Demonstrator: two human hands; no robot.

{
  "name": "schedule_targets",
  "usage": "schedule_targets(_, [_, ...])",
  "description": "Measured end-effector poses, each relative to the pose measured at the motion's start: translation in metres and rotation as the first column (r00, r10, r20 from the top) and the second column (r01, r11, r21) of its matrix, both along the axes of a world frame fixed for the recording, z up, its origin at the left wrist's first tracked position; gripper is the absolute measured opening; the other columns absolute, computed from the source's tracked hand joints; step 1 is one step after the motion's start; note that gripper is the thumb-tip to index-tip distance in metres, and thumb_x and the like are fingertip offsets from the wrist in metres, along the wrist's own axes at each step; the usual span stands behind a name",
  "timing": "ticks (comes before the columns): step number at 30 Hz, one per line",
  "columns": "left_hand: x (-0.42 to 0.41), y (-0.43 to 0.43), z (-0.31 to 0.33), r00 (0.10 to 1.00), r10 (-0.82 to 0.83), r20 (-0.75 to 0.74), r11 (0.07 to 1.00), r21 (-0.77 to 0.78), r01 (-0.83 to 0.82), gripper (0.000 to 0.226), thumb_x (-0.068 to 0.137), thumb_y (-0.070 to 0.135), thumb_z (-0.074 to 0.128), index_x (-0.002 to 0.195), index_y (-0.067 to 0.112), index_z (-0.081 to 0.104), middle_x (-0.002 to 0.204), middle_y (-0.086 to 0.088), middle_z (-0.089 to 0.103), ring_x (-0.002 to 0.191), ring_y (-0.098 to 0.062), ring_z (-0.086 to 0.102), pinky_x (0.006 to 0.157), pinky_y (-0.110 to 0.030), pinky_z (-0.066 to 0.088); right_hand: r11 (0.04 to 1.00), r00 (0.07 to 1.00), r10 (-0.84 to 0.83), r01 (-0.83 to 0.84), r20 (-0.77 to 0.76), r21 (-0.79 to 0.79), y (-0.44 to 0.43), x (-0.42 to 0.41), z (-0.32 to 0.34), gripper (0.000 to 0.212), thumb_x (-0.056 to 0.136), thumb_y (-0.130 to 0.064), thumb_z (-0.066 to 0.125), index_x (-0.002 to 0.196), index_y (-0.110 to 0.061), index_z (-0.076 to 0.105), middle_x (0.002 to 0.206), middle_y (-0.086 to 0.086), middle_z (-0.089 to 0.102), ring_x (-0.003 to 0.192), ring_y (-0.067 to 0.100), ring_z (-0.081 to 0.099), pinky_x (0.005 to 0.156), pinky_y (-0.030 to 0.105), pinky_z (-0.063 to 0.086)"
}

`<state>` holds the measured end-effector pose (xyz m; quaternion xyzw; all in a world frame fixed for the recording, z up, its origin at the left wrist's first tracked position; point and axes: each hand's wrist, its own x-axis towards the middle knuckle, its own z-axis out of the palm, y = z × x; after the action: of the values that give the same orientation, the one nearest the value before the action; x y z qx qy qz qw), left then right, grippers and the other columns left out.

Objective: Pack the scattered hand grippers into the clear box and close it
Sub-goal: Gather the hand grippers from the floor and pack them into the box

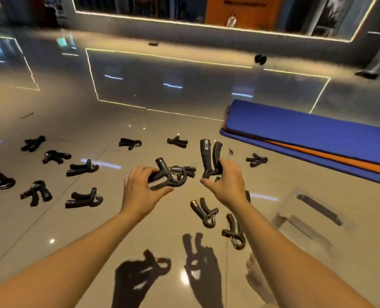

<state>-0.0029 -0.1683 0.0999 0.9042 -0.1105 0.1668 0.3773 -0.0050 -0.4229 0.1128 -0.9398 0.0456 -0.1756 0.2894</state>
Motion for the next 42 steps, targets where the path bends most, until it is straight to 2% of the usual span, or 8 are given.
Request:
schedule_targets(4, [-0.003, -0.053, 0.066, 0.991, -0.116, 0.070, 0.993, 0.031, 0.114, 0.058, 0.072, 0.051, 0.083, 0.118, 0.019, 0.065, 0.105, 0.006, 0.056, 0.102, -0.018, 0.053, 0.092, -0.047, 0.050, 0.994, 0.991, -0.109, 0.107, 0.075, 0.036, -0.054, -0.026, 0.046, 0.072, 0.076, -0.052, 0.080, 0.135, -0.019, 0.054, 0.125, -0.001, 0.057, 0.120, 0.019, 0.046, 0.097, 0.038, 0.048])
schedule_targets(9, [-0.014, -0.115, 0.110, 0.961, -0.250, 0.120, 0.968, 0.065, 0.244, 0.056, 0.074, 0.046, 0.084, 0.117, 0.016, 0.066, 0.103, 0.005, 0.057, 0.101, -0.017, 0.052, 0.090, -0.043, 0.051, 0.971, 0.980, -0.173, 0.152, 0.100, 0.185, -0.105, -0.048, 0.066, 0.061, 0.075, -0.043, 0.083, 0.127, -0.023, 0.059, 0.118, -0.002, 0.059, 0.114, 0.019, 0.051, 0.094, 0.039, 0.051])
schedule_targets(13, [-0.017, -0.144, 0.098, 0.953, -0.290, 0.084, 0.957, 0.004, 0.290, 0.058, 0.073, 0.047, 0.084, 0.118, 0.015, 0.067, 0.103, 0.005, 0.058, 0.101, -0.015, 0.052, 0.089, -0.038, 0.051, 0.954, 0.980, -0.199, 0.191, 0.011, 0.229, -0.130, -0.064, 0.060, 0.059, 0.073, -0.037, 0.086, 0.126, -0.025, 0.060, 0.116, -0.004, 0.061, 0.111, 0.019, 0.056, 0.094, 0.045, 0.054])
schedule_targets(23, [0.013, -0.214, 0.060, 0.887, -0.462, -0.021, 0.886, -0.047, 0.461, 0.058, 0.071, 0.055, 0.082, 0.118, 0.025, 0.063, 0.104, 0.011, 0.057, 0.102, -0.011, 0.053, 0.093, -0.044, 0.053, 0.919, 0.917, -0.314, 0.359, -0.247, 0.164, -0.188, -0.121, 0.054, 0.058, 0.063, -0.024, 0.090, 0.112, -0.031, 0.059, 0.097, -0.007, 0.068, 0.084, 0.011, 0.067, 0.075, 0.034, 0.061])
schedule_targets(26, [0.026, -0.235, 0.041, 0.850, -0.521, -0.078, 0.853, -0.016, 0.521, 0.059, 0.070, 0.056, 0.082, 0.117, 0.027, 0.062, 0.105, 0.011, 0.057, 0.103, -0.012, 0.055, 0.093, -0.044, 0.053, 0.897, 0.885, -0.346, 0.409, -0.311, 0.165, -0.205, -0.132, 0.032, 0.067, 0.063, -0.024, 0.091, 0.122, -0.023, 0.060, 0.100, -0.004, 0.070, 0.082, 0.009, 0.067, 0.066, 0.024, 0.056])
schedule_targets(32, [0.047, -0.288, -0.018, 0.788, -0.589, -0.181, 0.805, -0.046, 0.591, 0.062, 0.069, 0.049, 0.085, 0.120, 0.020, 0.064, 0.106, 0.008, 0.059, 0.103, -0.015, 0.057, 0.093, -0.042, 0.054, 0.866, 0.820, -0.344, 0.465, -0.458, 0.182, -0.246, -0.143, -0.053, 0.061, 0.061, -0.020, 0.091, 0.113, -0.027, 0.059, 0.097, -0.004, 0.069, 0.080, 0.009, 0.068, 0.061, 0.022, 0.054])
schedule_targets(36, [0.050, -0.321, -0.057, 0.754, -0.622, -0.210, 0.781, -0.110, 0.614, 0.062, 0.070, 0.047, 0.087, 0.120, 0.018, 0.065, 0.106, 0.007, 0.059, 0.105, -0.017, 0.056, 0.092, -0.037, 0.052, 0.906, 0.782, -0.281, 0.408, -0.556, 0.115, -0.266, -0.137, -0.104, 0.072, 0.061, -0.024, 0.091, 0.126, -0.023, 0.059, 0.109, -0.001, 0.067, 0.094, 0.020, 0.066, 0.082, 0.039, 0.058])
schedule_targets(42, [0.057, -0.343, -0.095, 0.689, -0.683, -0.241, 0.725, -0.107, 0.681, 0.062, 0.070, 0.048, 0.086, 0.120, 0.019, 0.066, 0.105, 0.008, 0.059, 0.104, -0.013, 0.053, 0.092, -0.036, 0.049, 0.976, 0.654, -0.139, 0.219, -0.744, 0.010, -0.272, -0.119, -0.162, 0.068, 0.064, -0.026, 0.090, 0.124, -0.020, 0.058, 0.111, 0.002, 0.065, 0.098, 0.023, 0.062, 0.086, 0.041, 0.055])
